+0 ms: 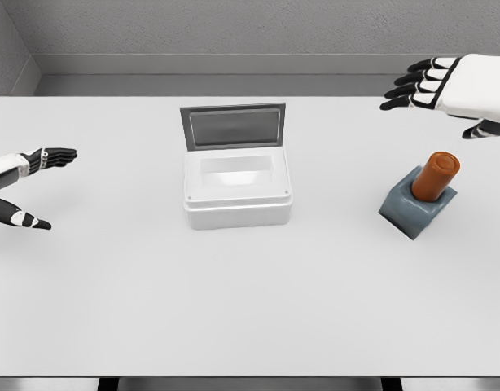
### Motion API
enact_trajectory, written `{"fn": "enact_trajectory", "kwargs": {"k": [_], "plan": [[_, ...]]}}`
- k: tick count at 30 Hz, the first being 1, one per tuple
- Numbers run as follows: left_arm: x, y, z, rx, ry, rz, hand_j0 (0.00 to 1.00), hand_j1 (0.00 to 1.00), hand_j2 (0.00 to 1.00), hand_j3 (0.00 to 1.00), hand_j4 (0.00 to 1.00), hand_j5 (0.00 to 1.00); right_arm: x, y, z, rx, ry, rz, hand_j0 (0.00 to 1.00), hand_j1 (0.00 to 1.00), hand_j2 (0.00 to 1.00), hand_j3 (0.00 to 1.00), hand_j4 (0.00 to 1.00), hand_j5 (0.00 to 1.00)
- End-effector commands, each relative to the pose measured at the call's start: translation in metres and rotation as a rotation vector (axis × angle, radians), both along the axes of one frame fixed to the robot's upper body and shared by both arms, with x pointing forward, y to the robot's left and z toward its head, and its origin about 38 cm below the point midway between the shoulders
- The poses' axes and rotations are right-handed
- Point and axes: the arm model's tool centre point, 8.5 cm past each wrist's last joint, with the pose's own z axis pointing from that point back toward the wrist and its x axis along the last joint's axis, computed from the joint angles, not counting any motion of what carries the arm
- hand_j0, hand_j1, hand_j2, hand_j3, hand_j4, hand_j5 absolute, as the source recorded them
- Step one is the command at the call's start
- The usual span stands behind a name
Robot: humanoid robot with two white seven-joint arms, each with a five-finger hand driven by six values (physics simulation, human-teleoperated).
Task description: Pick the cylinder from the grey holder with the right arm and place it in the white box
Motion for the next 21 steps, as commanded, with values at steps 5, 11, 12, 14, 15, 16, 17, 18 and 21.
{"fn": "enact_trajectory", "kwargs": {"k": [5, 11, 12, 14, 15, 16, 17, 18, 21], "plan": [[0.003, -0.008, -0.001, -0.028, -0.005, -0.01, 1.0, 1.0, 1.0, 1.0, 1.0, 1.0, -0.002, -0.002, 0.0, -0.006, 0.003, -0.005, 1.0, 1.0, 1.0, 1.0, 1.0, 1.0], [0.016, -0.037, -0.004, -0.095, -0.03, -0.049, 1.0, 1.0, 1.0, 1.0, 1.0, 1.0, -0.009, -0.028, -0.002, -0.073, 0.022, -0.076, 1.0, 1.0, 1.0, 1.0, 1.0, 1.0], [0.018, -0.04, -0.004, -0.101, -0.034, -0.052, 1.0, 1.0, 1.0, 1.0, 1.0, 1.0, -0.008, -0.028, -0.004, -0.09, 0.016, -0.079, 1.0, 1.0, 1.0, 1.0, 1.0, 1.0], [0.02, -0.049, -0.008, -0.117, -0.035, -0.064, 1.0, 1.0, 1.0, 1.0, 1.0, 1.0, -0.009, -0.03, -0.007, -0.097, 0.025, -0.082, 1.0, 1.0, 1.0, 1.0, 1.0, 1.0], [0.022, -0.054, -0.01, -0.131, -0.037, -0.068, 1.0, 1.0, 1.0, 1.0, 1.0, 1.0, -0.009, -0.03, -0.008, -0.099, 0.026, -0.082, 1.0, 1.0, 1.0, 1.0, 1.0, 1.0], [0.024, -0.055, -0.005, -0.154, -0.061, -0.061, 1.0, 1.0, 1.0, 1.0, 1.0, 1.0, -0.009, -0.028, -0.018, -0.11, 0.055, -0.077, 1.0, 1.0, 1.0, 1.0, 1.0, 1.0], [0.028, -0.061, -0.003, -0.178, -0.078, -0.062, 1.0, 1.0, 1.0, 1.0, 1.0, 1.0, -0.009, -0.027, -0.027, -0.127, 0.072, -0.073, 1.0, 1.0, 1.0, 1.0, 1.0, 1.0], [0.029, -0.061, -0.002, -0.182, -0.084, -0.061, 1.0, 1.0, 1.0, 1.0, 1.0, 1.0, -0.009, -0.026, -0.033, -0.134, 0.087, -0.07, 1.0, 1.0, 1.0, 1.0, 1.0, 1.0], [0.034, -0.046, 0.002, -0.171, -0.095, -0.018, 1.0, 1.0, 1.0, 1.0, 1.0, 1.0, -0.01, -0.023, -0.046, -0.143, 0.121, -0.058, 1.0, 1.0, 1.0, 1.0, 1.0, 1.0]]}}
